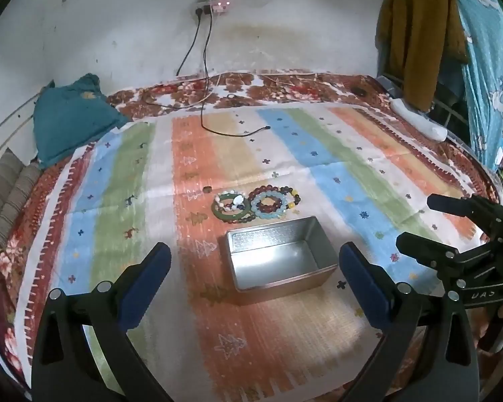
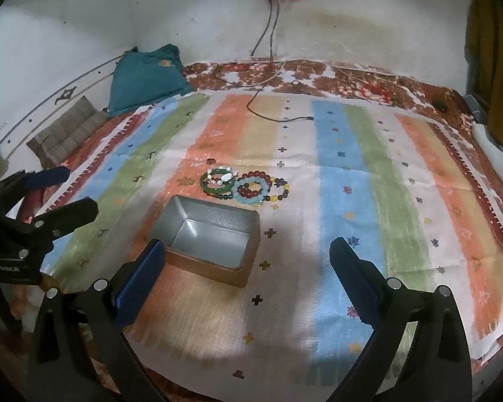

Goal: Organize jewelry
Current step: 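Move both tools forward over the tin toward the bracelet cluster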

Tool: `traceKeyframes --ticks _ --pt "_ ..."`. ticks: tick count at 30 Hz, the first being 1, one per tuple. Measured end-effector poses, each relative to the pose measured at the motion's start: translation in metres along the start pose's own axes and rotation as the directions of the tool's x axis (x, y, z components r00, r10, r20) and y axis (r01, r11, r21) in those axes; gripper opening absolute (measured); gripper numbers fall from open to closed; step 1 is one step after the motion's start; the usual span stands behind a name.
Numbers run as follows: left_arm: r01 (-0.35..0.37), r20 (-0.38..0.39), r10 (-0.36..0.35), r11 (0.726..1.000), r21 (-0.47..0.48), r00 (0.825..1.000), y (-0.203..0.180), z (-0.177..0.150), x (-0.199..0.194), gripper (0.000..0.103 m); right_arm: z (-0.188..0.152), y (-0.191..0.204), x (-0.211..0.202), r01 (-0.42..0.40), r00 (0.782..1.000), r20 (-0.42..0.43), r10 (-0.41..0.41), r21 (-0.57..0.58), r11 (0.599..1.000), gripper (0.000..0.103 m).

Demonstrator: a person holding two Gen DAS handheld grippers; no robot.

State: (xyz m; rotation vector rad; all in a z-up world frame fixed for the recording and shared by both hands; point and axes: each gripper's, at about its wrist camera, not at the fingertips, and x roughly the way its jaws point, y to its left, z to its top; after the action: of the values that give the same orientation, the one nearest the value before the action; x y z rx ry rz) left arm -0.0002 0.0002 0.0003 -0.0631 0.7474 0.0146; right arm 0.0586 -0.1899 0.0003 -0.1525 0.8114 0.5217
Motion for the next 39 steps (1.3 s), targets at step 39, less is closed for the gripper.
traceKeyframes --ticks 39 --pt "-0.071 -0.025 0.07 0.995 -0.068 0.997 0.017 0.001 0.006 0.098 0.001 0.003 0.011 0.045 0.998 -0.046 -0.045 0.001 0.999 0.099"
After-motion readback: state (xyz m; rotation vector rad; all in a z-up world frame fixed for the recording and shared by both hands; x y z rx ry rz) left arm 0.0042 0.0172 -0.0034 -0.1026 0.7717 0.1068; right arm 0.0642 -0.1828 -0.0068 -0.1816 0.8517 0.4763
